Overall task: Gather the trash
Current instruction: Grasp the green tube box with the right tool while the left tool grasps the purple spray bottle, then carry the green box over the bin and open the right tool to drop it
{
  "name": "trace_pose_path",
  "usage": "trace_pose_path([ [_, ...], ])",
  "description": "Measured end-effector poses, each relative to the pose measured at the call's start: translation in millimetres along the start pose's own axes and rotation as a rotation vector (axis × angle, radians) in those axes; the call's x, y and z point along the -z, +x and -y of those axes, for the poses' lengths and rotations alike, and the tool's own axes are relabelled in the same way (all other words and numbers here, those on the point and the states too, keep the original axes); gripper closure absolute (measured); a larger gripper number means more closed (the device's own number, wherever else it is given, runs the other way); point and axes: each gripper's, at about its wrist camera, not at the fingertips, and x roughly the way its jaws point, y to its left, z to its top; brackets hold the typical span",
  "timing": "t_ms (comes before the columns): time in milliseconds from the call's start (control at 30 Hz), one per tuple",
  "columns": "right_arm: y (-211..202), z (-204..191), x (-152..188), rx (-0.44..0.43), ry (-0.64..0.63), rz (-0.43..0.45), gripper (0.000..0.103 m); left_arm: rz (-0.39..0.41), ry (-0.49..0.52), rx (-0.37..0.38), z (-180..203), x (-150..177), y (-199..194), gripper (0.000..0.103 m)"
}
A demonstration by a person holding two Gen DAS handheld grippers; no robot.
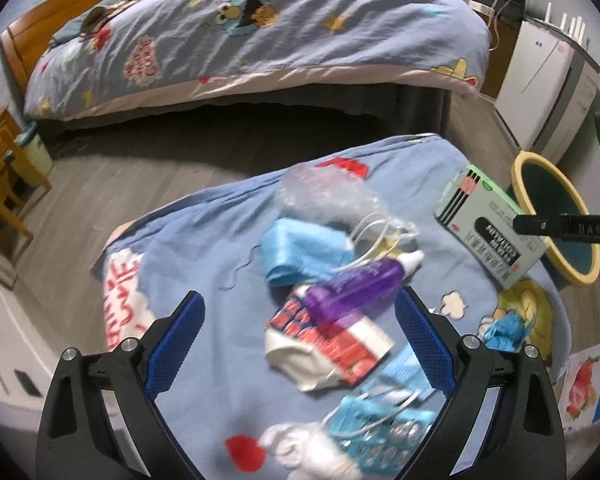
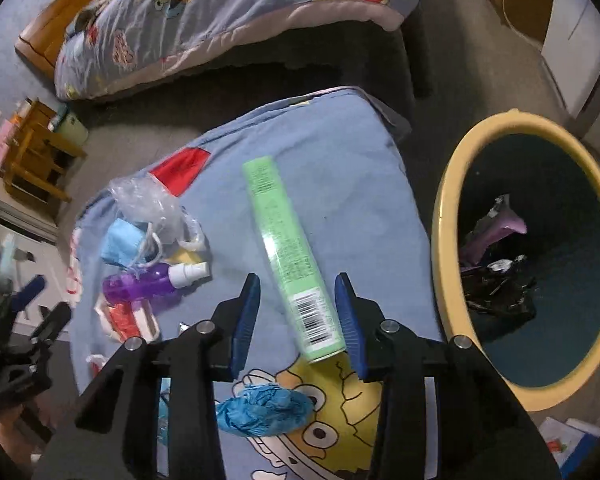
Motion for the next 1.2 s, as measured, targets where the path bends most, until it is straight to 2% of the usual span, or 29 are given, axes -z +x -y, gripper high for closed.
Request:
trace_pose_path([
  [133, 9.3, -8.7, 4.1, 0.040, -0.089, -0.024, 0.064, -0.003, 0.083, 0.022, 17.6, -11.2, 17.0, 0.010],
  [167, 11.9, -10.1, 5.7, 0.052, -0.109, -0.031, 0.066, -0.006, 0.101, 0.023, 20.8, -13.6, 21.1, 0.011],
  [200, 13.7, -11.8, 7.2, 0.060, -0.125, -0.037, 0.072, -0.014, 0.127, 0.029, 25.3, -15.9, 27.7, 0.013],
  [233, 15.5, -13.5, 8.8, 0.070, -0.151, -0.044, 0.078, -0.028, 0.146, 0.039, 28.9, -17.3, 34.5, 0.019],
  [333, 13.7, -16.9, 10.0, 0.067, -0.188, -0.036, 0.083, -0.079, 0.178, 0.076, 35.9, -15.8, 50.0, 0.040],
  [367, 12.2, -15.9, 9.6, 0.062, -0.182, -0.033, 0.084, -0.100, 0.192, 0.091, 38.6, -13.7, 54.9, 0.042],
  [433, 11.0, -12.3, 8.6, 0.053, -0.161, -0.039, 0.084, -0.126, 0.213, 0.100, 41.0, -8.7, 60.3, 0.043],
  [567, 12.0, -11.6, 10.4, 0.056, -0.163, -0.052, 0.084, -0.172, 0.263, 0.079, 45.7, -0.4, 68.6, 0.051],
  [633, 13.9, -15.6, 10.7, 0.063, -0.181, -0.055, 0.084, -0.186, 0.265, 0.103, 44.4, 2.5, 69.5, 0.052],
  [767, 15.8, -21.6, 5.8, 0.083, -0.193, -0.024, 0.084, -0.215, 0.305, 0.099, 49.9, 6.1, 79.0, 0.052],
  [1033, 21.3, -20.5, 1.6, 0.084, -0.186, 0.003, 0.083, -0.181, 0.315, 0.106, 61.5, -1.9, 90.4, 0.053],
  [1100, 20.6, -20.5, 1.3, 0.076, -0.184, -0.001, 0.084, -0.191, 0.319, 0.114, 63.6, -1.6, 92.4, 0.064],
  [1200, 18.7, -18.8, 1.3, 0.065, -0.176, -0.013, 0.085, -0.189, 0.333, 0.132, 68.1, 1.3, 88.8, 0.067],
])
